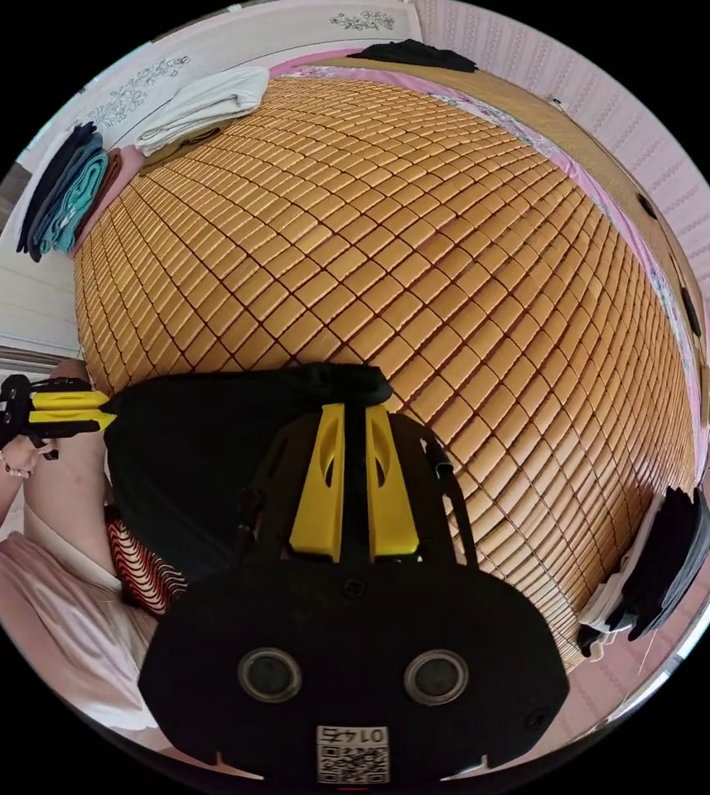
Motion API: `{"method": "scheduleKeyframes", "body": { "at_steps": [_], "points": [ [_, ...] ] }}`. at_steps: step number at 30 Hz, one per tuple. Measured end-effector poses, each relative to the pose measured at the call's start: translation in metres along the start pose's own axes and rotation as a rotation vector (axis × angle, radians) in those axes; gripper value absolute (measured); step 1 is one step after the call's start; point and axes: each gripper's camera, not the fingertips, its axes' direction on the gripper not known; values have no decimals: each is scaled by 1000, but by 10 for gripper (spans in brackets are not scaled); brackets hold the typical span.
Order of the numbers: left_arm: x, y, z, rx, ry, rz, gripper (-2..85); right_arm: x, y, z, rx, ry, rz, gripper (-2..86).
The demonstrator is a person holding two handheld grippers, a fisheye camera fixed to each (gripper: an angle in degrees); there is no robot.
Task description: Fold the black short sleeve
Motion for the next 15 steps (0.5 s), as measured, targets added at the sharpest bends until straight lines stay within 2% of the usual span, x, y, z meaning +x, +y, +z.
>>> {"method": "scheduleKeyframes", "body": {
  "at_steps": [3, 8, 15],
  "points": [
    [10, 11, -5, 16, -26, 25, -2, -10, 16, -17, 37, 77, -33, 25],
    [23, 45, -61, 186, 18, 66, -9, 11, 78, -90, 301, -98, 50, 15],
    [58, 82, -126, 325, 12, 178, -10, 21, 134, -161, 565, -207, 31, 15]
  ]
}}
